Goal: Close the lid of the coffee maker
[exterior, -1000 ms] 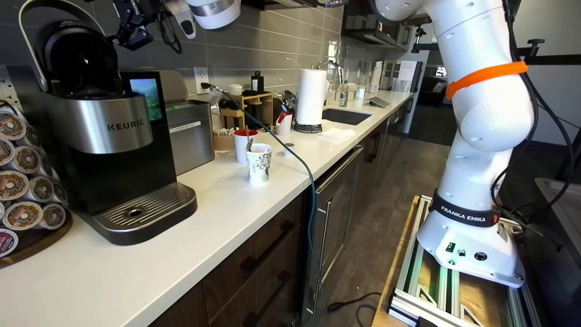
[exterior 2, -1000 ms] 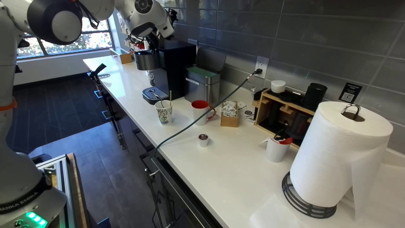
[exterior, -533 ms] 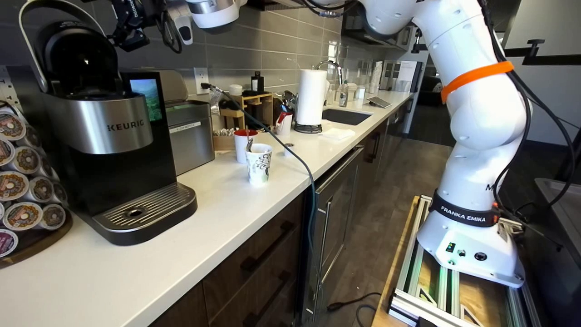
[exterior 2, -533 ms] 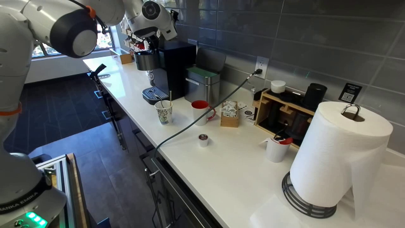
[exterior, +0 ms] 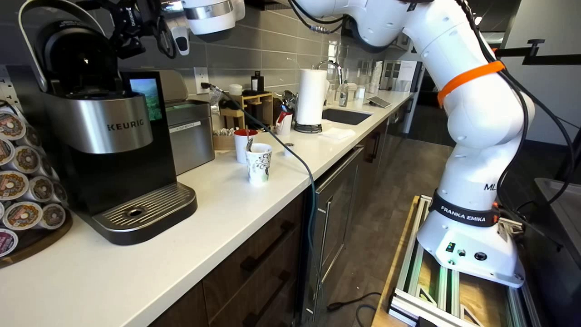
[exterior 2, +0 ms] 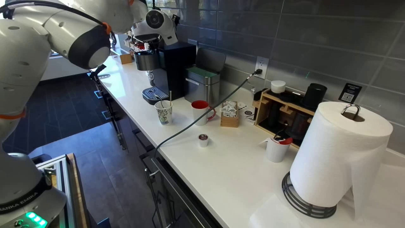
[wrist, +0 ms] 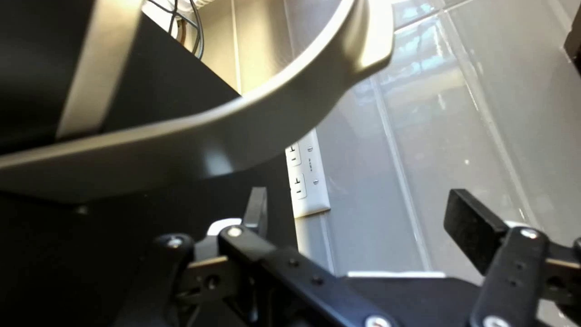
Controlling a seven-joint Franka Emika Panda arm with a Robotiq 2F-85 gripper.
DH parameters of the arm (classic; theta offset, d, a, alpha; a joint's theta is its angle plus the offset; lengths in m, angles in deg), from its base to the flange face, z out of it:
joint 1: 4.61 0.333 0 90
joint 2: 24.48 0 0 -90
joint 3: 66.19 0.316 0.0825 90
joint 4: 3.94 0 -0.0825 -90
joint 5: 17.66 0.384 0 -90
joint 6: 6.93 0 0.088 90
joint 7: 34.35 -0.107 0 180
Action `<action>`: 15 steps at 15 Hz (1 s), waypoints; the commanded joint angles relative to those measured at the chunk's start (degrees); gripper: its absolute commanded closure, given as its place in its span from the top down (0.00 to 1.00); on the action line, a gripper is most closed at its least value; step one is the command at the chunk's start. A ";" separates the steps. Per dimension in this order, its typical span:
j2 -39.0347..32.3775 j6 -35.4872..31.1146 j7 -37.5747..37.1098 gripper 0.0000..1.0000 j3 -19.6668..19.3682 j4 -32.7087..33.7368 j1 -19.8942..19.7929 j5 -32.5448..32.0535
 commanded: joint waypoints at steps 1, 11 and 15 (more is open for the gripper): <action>-3.94 -3.69 1.22 1.00 3.26 2.76 -0.08 -0.15; -2.24 0.39 -0.34 1.00 2.93 1.94 -0.91 0.28; -2.40 5.86 -2.04 1.00 4.59 1.43 -3.12 1.17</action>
